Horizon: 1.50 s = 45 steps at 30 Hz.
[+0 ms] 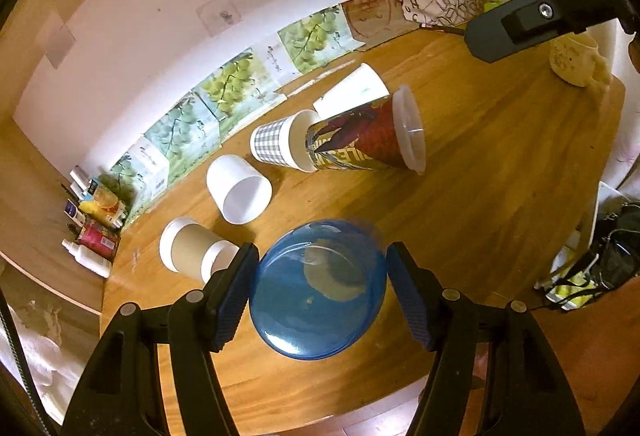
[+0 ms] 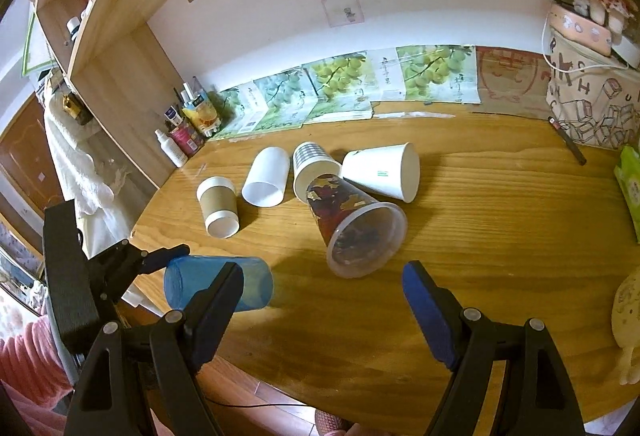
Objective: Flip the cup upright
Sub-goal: 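Carry the blue cup with the left gripper toward the right gripper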
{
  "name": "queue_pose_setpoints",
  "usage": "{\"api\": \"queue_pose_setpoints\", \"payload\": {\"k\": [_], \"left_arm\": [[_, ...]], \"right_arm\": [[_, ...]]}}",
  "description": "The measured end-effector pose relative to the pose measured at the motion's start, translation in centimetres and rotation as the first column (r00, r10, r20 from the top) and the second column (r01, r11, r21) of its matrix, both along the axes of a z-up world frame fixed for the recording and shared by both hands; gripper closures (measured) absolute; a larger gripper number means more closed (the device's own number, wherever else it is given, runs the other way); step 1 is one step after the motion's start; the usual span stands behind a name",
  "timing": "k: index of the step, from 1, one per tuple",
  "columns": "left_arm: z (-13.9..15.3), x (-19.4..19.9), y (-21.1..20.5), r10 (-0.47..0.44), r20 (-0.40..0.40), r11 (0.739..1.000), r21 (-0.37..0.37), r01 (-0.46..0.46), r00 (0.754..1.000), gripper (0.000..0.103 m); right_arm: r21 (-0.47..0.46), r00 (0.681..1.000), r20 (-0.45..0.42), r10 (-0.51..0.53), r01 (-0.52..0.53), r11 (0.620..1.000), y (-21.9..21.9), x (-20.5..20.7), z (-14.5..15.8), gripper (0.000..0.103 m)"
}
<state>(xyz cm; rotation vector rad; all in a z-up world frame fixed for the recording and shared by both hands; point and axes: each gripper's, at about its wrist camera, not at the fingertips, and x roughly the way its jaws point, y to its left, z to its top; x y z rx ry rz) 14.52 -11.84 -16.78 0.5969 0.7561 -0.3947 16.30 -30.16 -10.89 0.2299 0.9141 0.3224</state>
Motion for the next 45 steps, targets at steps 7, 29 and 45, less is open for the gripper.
{"api": "queue_pose_setpoints", "payload": {"k": [7, 29, 45], "left_arm": [[-0.9, 0.6, 0.0, 0.032, 0.037, 0.999, -0.007, -0.032, 0.999, 0.033], [-3.8, -2.2, 1.1, 0.088, -0.052, 0.995, -0.045, -0.090, 0.995, 0.034], [-4.8, -1.3, 1.9, 0.102, -0.234, 0.987, -0.096, -0.127, 0.967, 0.034]], "right_arm": [[-0.009, 1.000, 0.001, -0.020, 0.020, 1.000, 0.3, 0.3, -0.1, 0.021], [0.005, 0.997, -0.060, -0.053, 0.054, 0.999, 1.3, 1.3, -1.7, 0.021], [0.026, 0.986, -0.145, -0.085, 0.089, 0.996, 3.1, 0.2, -3.5, 0.021]]}}
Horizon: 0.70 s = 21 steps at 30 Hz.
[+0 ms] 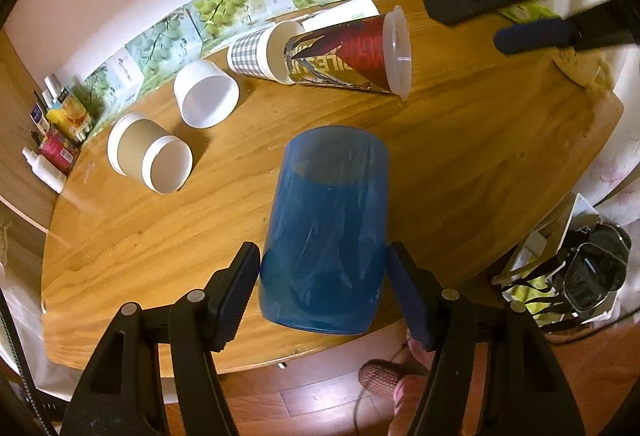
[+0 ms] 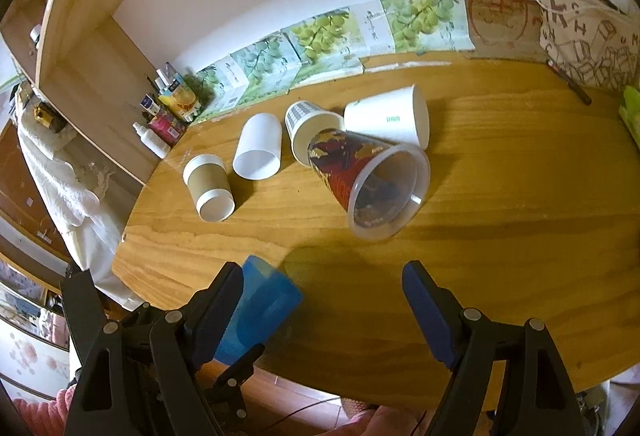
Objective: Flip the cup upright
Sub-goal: 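Carry the blue cup with the left gripper toward the right gripper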
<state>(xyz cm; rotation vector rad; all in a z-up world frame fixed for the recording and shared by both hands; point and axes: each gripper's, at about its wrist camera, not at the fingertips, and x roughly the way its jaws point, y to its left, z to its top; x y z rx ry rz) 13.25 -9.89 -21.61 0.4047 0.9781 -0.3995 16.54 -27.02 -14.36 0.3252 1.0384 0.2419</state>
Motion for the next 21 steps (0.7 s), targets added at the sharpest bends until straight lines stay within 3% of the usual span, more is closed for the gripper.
{"api": "queue_pose_setpoints", "payload": {"k": [13, 17, 21], "left_arm": [[0.1, 0.9, 0.3, -0.043, -0.098, 0.999, -0.009, 0.043, 0.994, 0.032], [0.1, 0.8, 0.4, -0.069, -0.119, 0.998, -0.017, 0.068, 0.990, 0.025], [0.1, 0.7, 0.6, -0.097, -0.122, 0.995, -0.018, 0.096, 0.988, 0.024]], "right_arm": [[0.175, 0.985, -0.169, -0.025, 0.055, 0.983, 0.8, -0.1, -2.2, 0.021], [0.207, 0.975, -0.219, -0.033, 0.079, 0.975, 1.2, -0.1, -3.1, 0.021], [0.232, 0.962, -0.267, -0.049, 0.114, 0.966, 1.5, -0.1, -4.0, 0.021]]}}
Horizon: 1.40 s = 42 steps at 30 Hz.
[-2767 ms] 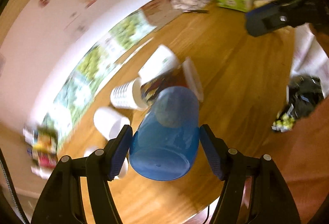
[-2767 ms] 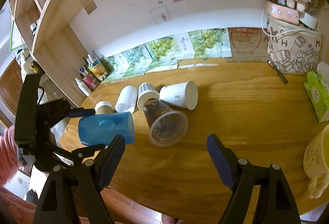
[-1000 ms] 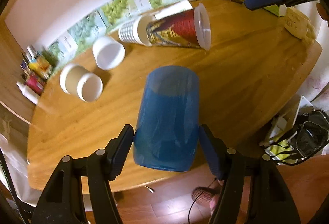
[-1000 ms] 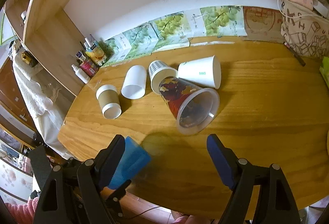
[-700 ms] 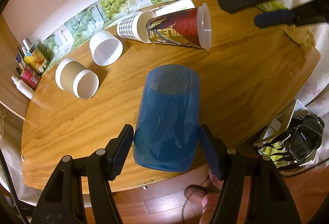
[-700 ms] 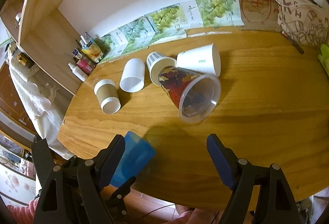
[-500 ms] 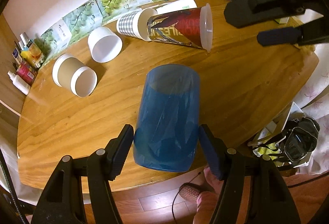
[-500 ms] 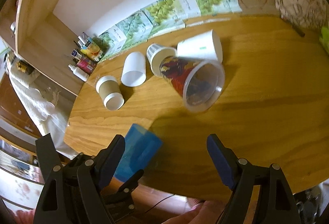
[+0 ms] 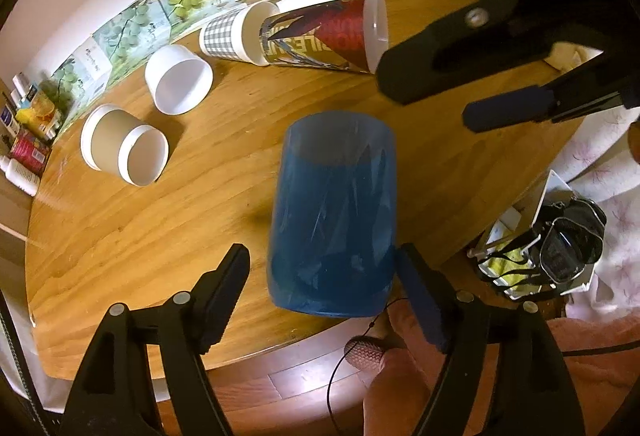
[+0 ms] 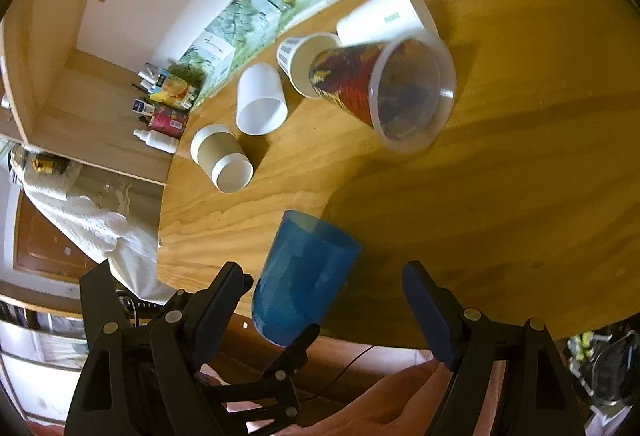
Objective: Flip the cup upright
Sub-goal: 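Grasp the blue cup with the right gripper while the left gripper opens and releases it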
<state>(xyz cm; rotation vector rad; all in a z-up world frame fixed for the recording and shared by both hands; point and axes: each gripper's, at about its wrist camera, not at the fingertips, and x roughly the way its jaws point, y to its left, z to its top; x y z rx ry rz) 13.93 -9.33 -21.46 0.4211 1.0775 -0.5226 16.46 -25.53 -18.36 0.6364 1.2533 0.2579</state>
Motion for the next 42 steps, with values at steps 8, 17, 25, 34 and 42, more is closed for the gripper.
{"api": "queue_pose_setpoints", "payload": {"k": [8, 17, 25, 34, 42], "left_arm": [[0.4, -0.3, 0.9, -0.037, 0.007, 0.999, 0.021, 0.037, 0.999, 0.023], [0.7, -0.5, 2.2, -0.037, 0.001, 0.999, 0.014, 0.037, 0.999, 0.023], [0.4, -0.4, 2.5, -0.023, -0.007, 1.000, 0.013, 0.023, 1.000, 0.023], [0.4, -0.2, 2.3, -0.029, 0.001, 0.999, 0.014, 0.029, 1.000, 0.023], [0.6, 0.3, 2.1, -0.026, 0.010, 1.000, 0.015, 0.026, 1.000, 0.023]], "right_arm": [[0.075, 0.992, -0.111, -0.060, 0.068, 0.995, 0.3, 0.2, -2.4, 0.021], [0.167, 0.970, -0.221, -0.097, 0.136, 0.977, 1.2, 0.9, -4.8, 0.021], [0.180, 0.960, -0.262, -0.099, 0.149, 0.972, 1.5, 1.4, -5.5, 0.021], [0.173, 0.943, -0.318, -0.099, 0.161, 0.972, 1.9, 1.7, -6.1, 0.027], [0.203, 0.939, -0.330, -0.093, 0.167, 0.965, 1.8, 2.1, -6.3, 0.040]]}}
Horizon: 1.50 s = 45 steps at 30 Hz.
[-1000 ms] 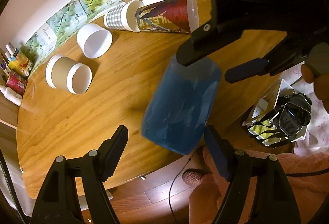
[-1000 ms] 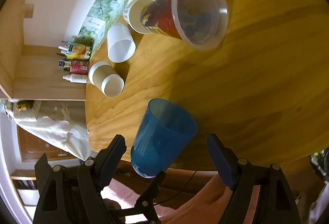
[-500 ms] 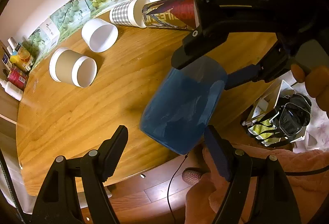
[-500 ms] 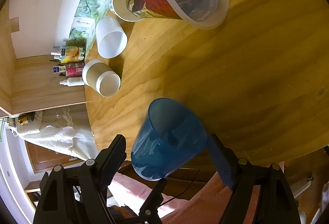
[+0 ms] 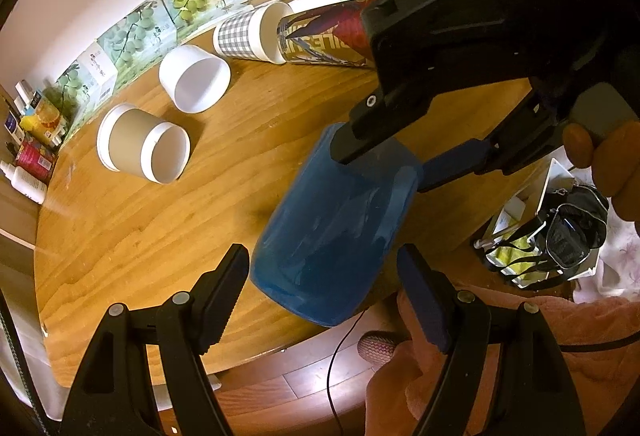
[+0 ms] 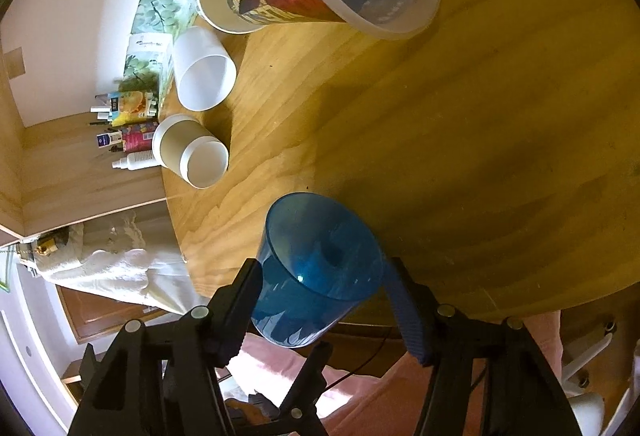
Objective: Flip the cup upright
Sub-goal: 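Grasp the blue cup with the right gripper while the left gripper opens and releases it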
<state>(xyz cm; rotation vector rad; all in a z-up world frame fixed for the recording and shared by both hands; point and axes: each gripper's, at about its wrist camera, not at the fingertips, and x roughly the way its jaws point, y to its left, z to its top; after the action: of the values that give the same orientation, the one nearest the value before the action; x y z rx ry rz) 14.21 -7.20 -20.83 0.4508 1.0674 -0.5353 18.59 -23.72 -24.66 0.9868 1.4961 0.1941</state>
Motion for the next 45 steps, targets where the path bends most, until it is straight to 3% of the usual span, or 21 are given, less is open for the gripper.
{"api": "queue_pose_setpoints", "payload": {"k": [18, 19, 20, 21, 22, 26, 38, 45], "left_arm": [[1.1, 0.6, 0.2, 0.015, 0.006, 1.000, -0.014, -0.015, 1.000, 0.023], [1.2, 0.6, 0.2, 0.015, 0.008, 1.000, -0.016, -0.015, 1.000, 0.023], [1.3, 0.6, 0.3, 0.015, 0.009, 1.000, -0.019, -0.015, 1.000, 0.023], [1.3, 0.6, 0.3, 0.015, 0.008, 1.000, -0.021, -0.015, 1.000, 0.023], [1.4, 0.6, 0.4, 0.015, 0.007, 1.000, -0.022, -0.015, 1.000, 0.023], [1.5, 0.8, 0.6, 0.021, 0.013, 1.000, -0.017, -0.021, 1.000, 0.023], [1.3, 1.4, 1.3, 0.047, -0.004, 0.999, -0.009, -0.047, 0.999, 0.023], [1.4, 1.3, 1.5, 0.040, -0.006, 0.999, 0.000, -0.040, 0.999, 0.023]], "right_arm": [[-0.015, 0.995, 0.102, 0.016, -0.014, 1.000, 0.5, 1.0, 1.7, 0.044], [-0.022, 0.994, 0.107, 0.017, -0.015, 1.000, 0.5, 1.1, 1.9, 0.069], [-0.020, 0.993, 0.116, 0.017, -0.015, 1.000, 0.4, 1.2, 2.0, 0.088], [0.017, 0.990, 0.139, 0.009, -0.011, 1.000, 0.3, 1.4, 2.1, 0.096], [0.050, 0.991, 0.134, -0.010, 0.003, 0.999, 0.2, 1.5, 2.1, 0.095], [-0.049, 0.988, 0.155, 0.025, -0.017, 0.999, 0.5, 1.9, 2.5, 0.096], [-0.010, 0.987, 0.162, 0.020, -0.019, 1.000, 0.3, 2.2, 2.4, 0.097], [0.036, 0.992, 0.125, -0.003, -0.001, 0.999, -0.4, 2.6, 2.0, 0.093]]}}
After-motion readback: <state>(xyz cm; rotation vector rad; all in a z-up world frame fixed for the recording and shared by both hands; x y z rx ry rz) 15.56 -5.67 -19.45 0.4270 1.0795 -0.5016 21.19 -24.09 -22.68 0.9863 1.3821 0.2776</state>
